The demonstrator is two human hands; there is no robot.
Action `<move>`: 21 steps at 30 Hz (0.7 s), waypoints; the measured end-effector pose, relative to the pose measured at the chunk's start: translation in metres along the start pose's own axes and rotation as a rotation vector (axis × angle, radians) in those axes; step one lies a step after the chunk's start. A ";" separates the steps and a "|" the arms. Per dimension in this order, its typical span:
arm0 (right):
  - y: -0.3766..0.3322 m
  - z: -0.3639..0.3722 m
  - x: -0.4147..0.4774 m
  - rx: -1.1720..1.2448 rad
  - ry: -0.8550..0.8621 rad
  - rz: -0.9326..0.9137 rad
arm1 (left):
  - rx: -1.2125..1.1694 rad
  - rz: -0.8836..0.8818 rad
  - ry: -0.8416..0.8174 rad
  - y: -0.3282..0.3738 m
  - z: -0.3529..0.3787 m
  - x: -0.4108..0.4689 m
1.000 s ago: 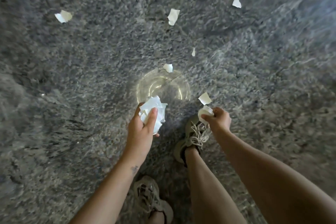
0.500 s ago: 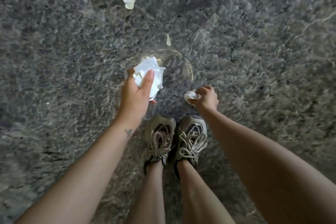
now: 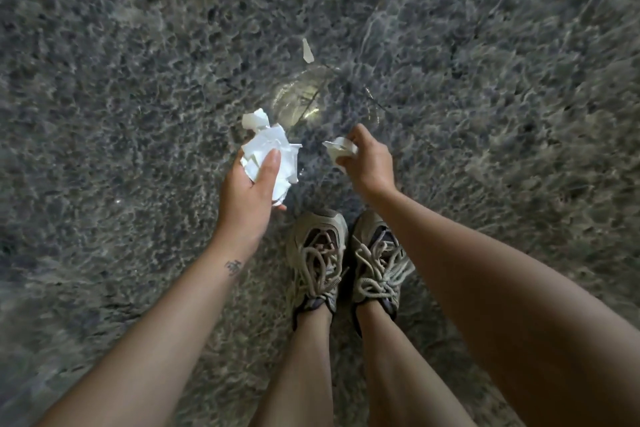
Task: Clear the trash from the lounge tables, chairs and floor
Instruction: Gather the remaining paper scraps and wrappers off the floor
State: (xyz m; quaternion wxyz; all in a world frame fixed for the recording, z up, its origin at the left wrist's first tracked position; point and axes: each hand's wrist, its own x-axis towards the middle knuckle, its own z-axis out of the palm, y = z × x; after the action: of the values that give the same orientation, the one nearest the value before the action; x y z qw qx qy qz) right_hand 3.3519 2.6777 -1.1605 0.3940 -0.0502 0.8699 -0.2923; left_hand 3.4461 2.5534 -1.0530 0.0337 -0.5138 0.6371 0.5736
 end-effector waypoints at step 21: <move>-0.078 0.083 0.065 -0.511 -0.243 -0.542 | -0.188 -0.033 0.264 -0.022 -0.038 0.030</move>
State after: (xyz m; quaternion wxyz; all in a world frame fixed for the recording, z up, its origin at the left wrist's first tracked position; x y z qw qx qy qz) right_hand 3.3557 2.5537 -1.2038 0.3773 -0.4088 0.8170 -0.1517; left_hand 3.4680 2.5095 -1.0743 -0.0891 -0.5961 0.5707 0.5577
